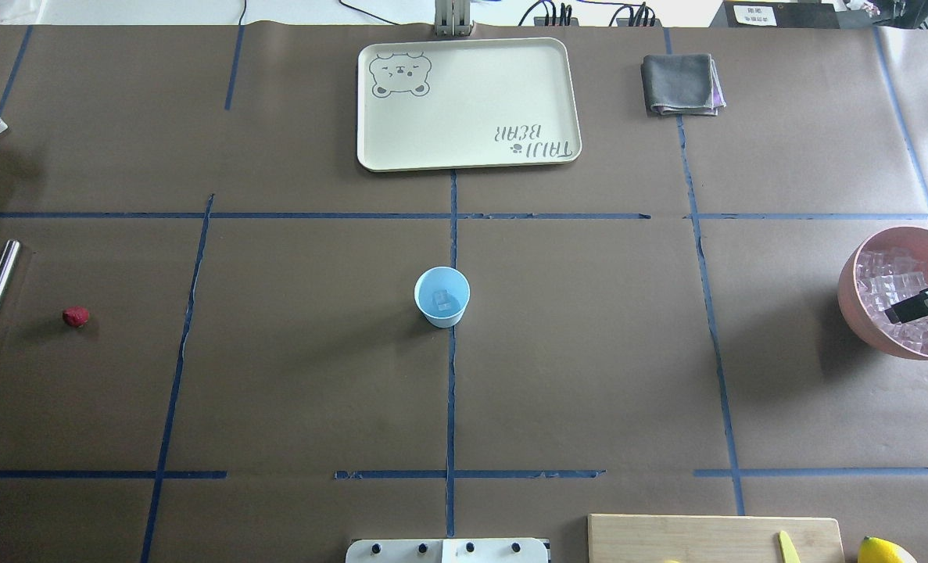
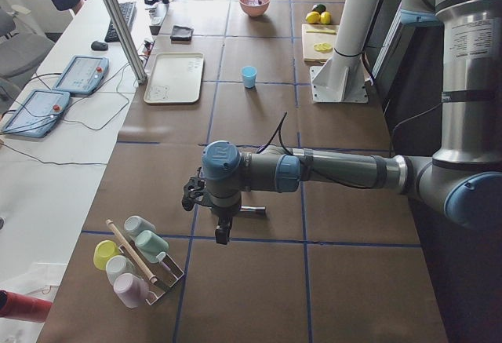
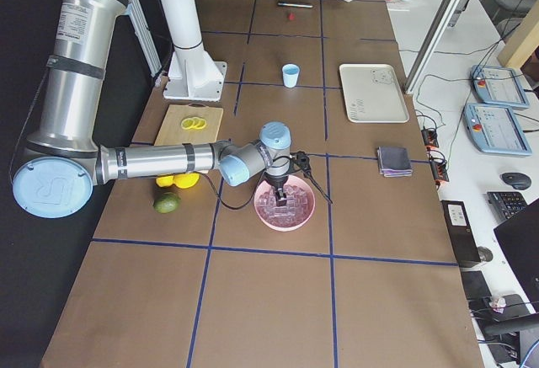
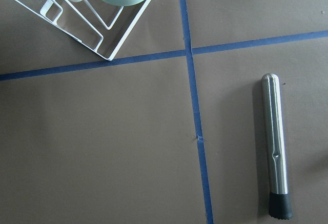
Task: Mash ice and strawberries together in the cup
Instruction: 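Grasp more ice cubes from the pink bowl with the right gripper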
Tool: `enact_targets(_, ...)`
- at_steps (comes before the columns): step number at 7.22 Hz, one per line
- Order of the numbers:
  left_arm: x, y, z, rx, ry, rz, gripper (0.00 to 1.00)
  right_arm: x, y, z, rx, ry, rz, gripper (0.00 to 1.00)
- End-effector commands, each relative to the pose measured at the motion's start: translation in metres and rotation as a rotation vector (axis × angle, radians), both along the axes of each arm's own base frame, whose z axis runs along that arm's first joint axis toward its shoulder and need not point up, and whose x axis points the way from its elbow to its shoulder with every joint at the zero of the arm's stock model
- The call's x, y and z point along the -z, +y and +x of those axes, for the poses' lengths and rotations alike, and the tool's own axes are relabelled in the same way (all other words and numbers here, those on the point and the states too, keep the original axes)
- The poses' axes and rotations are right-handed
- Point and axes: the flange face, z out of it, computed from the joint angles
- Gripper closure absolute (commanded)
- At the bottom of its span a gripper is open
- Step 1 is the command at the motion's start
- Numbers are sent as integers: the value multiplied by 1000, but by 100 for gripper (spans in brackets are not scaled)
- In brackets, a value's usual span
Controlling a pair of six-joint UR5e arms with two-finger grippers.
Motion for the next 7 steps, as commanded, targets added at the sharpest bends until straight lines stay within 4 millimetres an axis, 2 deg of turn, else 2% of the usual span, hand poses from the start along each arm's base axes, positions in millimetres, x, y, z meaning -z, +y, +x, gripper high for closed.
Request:
enact_targets(1, 0, 0, 0, 0, 0, 1, 0, 0, -1, -1, 0, -2, -1, 30)
enact_targets(5, 1, 0, 1, -1, 17, -1, 0, 2, -1, -1, 1, -5, 1, 34)
enact_targets(6, 1, 0, 1, -1, 17, -1, 0, -1, -1, -1, -1, 0, -2, 46)
enact_targets(7, 1, 0, 1, 1, 17, -2, 0, -4, 0, 0, -1, 5, -8, 47)
